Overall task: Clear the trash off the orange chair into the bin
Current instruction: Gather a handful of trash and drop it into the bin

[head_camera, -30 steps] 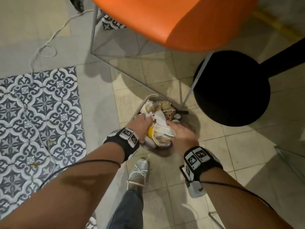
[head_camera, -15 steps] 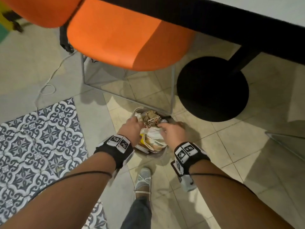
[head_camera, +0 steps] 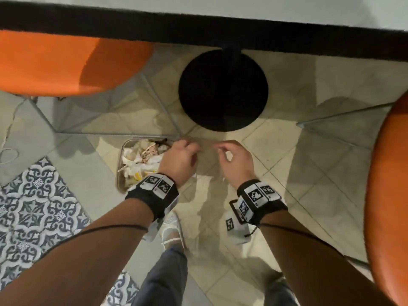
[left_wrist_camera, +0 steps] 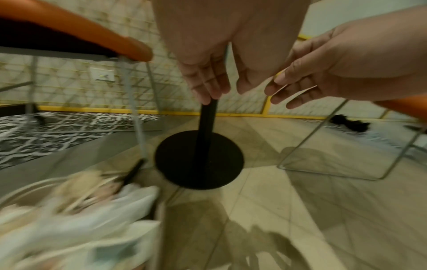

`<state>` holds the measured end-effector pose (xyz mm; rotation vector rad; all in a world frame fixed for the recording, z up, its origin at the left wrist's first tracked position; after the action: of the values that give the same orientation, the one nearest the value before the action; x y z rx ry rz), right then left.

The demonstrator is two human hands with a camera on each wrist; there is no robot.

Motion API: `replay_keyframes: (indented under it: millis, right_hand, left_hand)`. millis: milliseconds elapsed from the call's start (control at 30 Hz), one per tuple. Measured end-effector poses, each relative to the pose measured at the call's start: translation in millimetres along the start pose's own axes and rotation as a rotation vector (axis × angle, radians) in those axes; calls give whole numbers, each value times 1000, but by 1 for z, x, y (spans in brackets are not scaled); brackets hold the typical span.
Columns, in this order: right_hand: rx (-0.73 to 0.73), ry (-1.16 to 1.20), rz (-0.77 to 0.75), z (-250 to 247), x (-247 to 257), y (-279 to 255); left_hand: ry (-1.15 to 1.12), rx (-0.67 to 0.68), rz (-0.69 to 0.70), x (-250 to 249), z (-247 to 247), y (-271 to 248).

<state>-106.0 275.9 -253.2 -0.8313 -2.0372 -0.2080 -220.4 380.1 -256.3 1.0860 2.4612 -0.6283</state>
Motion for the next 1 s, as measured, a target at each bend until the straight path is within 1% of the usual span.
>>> replay_keyframes:
  millis: [100, 167, 267, 333, 400, 433, 467, 533, 600, 667, 733, 800, 833, 900, 1000]
  right_hand:
    - [-182, 86, 73, -81, -31, -24]
    - [-345, 125, 67, -142, -55, -44]
    - [-574, 118, 49, -231, -97, -81]
    - [-671, 97, 59, -286, -126, -108]
    - [-680, 46, 103, -337, -154, -133]
    - [-685, 22, 116, -356, -166, -144]
    - [-711, -4, 121, -384, -185, -158]
    - [-764, -82, 166, -426, -220, -184]
    - [-783, -188, 270, -462, -254, -205]
    - [-776, -252, 412, -489, -281, -222]
    - [-828, -280, 556, -512, -300, -236]
    - [-848, -285, 677, -527, -315, -246]
    - [-815, -261, 749, -530, -323, -248]
    - [-692, -217, 880, -530, -337, -249]
    - [-497, -233, 997, -519, -347, -242]
  left_hand:
    - [-56, -3, 136, -88, 19, 12]
    - [-101, -12, 235, -153, 35, 17]
    - [-163, 35, 369, -251, 68, 16]
    - [-180, 80, 416, -314, 93, 14]
    - [-169, 125, 405, -372, 119, 9]
    - [-143, 154, 376, -393, 131, 7]
    - [-117, 189, 346, -423, 148, 3]
    - [-96, 271, 272, -466, 175, -1]
    - [-137, 312, 215, -501, 197, -3]
    - [-110, 308, 167, -525, 216, 3]
    - [-21, 300, 129, -543, 229, 15]
    - [115, 348, 112, -555, 240, 25]
    - [193, 377, 130, -558, 246, 30]
    - [316, 418, 196, -559, 255, 36]
    - [398, 428, 270, -557, 259, 41]
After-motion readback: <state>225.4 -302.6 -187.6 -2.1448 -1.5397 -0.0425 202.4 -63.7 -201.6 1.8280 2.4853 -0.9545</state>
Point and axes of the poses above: each hand's wrist, its own y-axis towards the middle knuckle, its own z-axis out of the palm, x = y × z, the point moved 3 cm from there along y, towards the middle knuckle, and after that the axes turned 3 degrees about -z, right-handed, at the moved point
